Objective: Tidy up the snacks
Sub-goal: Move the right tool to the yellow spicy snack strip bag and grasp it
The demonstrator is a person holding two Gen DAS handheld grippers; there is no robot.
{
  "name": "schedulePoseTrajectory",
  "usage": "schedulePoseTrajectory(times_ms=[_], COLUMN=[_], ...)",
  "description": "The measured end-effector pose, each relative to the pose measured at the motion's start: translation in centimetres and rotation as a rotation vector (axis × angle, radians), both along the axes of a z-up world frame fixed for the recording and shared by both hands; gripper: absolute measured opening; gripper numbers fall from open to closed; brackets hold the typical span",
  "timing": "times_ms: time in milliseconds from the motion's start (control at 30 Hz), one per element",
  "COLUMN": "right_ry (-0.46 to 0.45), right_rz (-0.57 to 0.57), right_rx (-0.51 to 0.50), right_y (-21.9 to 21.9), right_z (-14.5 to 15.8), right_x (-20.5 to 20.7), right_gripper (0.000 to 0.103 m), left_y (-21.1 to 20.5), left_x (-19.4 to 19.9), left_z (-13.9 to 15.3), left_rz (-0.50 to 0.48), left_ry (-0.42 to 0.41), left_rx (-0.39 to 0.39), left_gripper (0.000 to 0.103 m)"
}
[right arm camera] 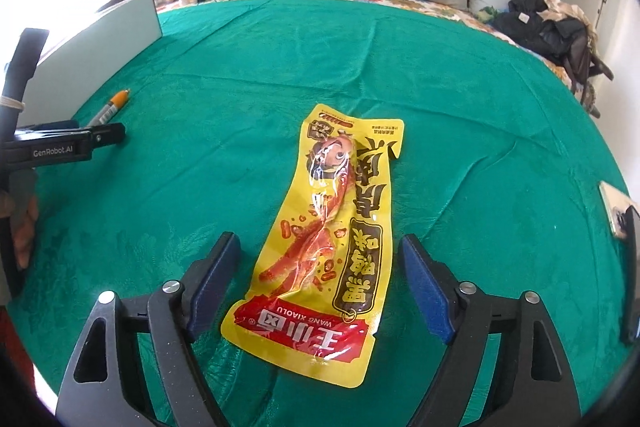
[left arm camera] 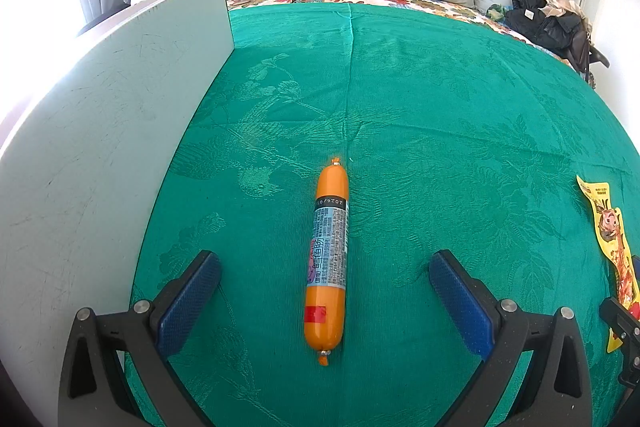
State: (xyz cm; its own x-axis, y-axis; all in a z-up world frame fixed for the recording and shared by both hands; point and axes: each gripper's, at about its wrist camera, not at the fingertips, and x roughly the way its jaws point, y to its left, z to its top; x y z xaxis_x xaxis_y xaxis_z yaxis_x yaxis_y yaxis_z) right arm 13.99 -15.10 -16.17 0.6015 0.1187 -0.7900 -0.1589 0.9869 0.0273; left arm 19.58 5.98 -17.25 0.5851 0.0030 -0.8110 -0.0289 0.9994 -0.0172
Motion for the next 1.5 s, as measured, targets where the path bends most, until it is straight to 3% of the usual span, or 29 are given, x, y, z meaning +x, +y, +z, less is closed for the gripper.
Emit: schedulePoseTrajectory(times_ms=[1067, 1200, 1233, 1300, 1367, 1400, 1500], right_ry=[-0.002, -0.002, -0.002, -0.002, -0.002, -0.002, -0.002], right_rz=[-0.007, -0.007, -0.008, -0.007, -0.007, -0.007, -0.007], right_rx=[-0.005, -0.006, -0.006, -0.006, -0.006, -0.006, -0.004], right_y=[-0.2, -0.2, -0.2, -0.2, -0.2, -0.2, -0.2], right_z=[0.0, 0.0, 0.0, 0.1, 0.1, 0.1, 0.1], right_x=[-0.3, -0.3, -0.3, -0.3, -0.3, -0.3, -0.3], right_gripper=[0.090, 0.090, 0.090, 0.090, 0.090, 0.090, 0.090], left_y=[0.0, 0.2, 0.2, 0.1, -0.4, -0.7, -0.7], left_x=[0.0, 0.9, 0.9, 0.5, 0.3, 0.3, 0.1], left_z=[-0.1, 0.3, 0.5, 1.1, 1.7, 1.8, 1.9], left_rz=[-0.001, -0.064, -0.074, -0.101, -0.136, -0.147, -0.146], left_ry=[0.001, 0.135, 0.159, 0.151, 0.153, 0.159, 0.165], left_rx=[-0.001, -0.006, -0.006, -0.002, 0.007, 0.019, 0.008], left_gripper=[0.103, 0.102, 0.097, 0.073, 0.027, 0.018, 0.015])
